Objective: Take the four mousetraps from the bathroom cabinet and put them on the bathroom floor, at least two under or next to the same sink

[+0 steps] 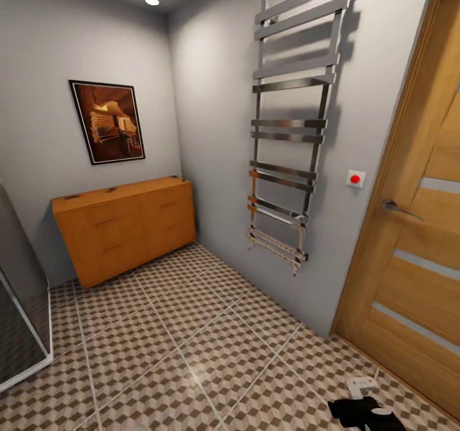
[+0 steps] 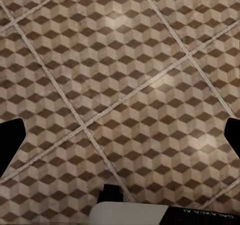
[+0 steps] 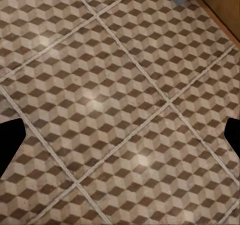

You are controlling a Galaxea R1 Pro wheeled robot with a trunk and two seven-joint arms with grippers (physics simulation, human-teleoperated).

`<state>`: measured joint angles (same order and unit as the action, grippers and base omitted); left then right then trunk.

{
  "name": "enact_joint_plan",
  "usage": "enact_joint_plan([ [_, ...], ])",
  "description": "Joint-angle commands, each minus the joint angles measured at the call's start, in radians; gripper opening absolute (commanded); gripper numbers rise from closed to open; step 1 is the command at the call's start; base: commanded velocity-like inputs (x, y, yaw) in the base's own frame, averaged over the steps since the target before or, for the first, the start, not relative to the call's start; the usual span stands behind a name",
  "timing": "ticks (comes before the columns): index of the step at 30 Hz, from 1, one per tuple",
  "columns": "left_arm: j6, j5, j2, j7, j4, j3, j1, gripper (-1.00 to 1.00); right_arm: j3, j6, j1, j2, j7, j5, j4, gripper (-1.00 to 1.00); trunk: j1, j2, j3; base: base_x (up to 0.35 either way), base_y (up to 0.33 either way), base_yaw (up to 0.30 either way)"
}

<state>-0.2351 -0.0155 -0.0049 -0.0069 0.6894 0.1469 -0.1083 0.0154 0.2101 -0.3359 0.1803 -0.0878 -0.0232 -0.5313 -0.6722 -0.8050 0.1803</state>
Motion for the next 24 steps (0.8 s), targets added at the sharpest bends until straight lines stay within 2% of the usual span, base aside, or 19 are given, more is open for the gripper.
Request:
enact_joint_plan([
  [1,-0.006,-0.002,-0.001,-0.001,0.001,0.002,-0.001,1.00,0.002,0.006,0.000,0.001,-0.003,-0.003,-0.003,1.00,0.004,0.006,-0.002,0.000,0.000,0.299],
  [24,-0.006,-0.003,-0.001,-0.001,0.001,0.002,-0.001,1.00,0.002,0.006,0.000,0.001,-0.003,-0.003,-0.003,1.00,0.092,0.167,-0.074,0.000,0.000,0.298],
])
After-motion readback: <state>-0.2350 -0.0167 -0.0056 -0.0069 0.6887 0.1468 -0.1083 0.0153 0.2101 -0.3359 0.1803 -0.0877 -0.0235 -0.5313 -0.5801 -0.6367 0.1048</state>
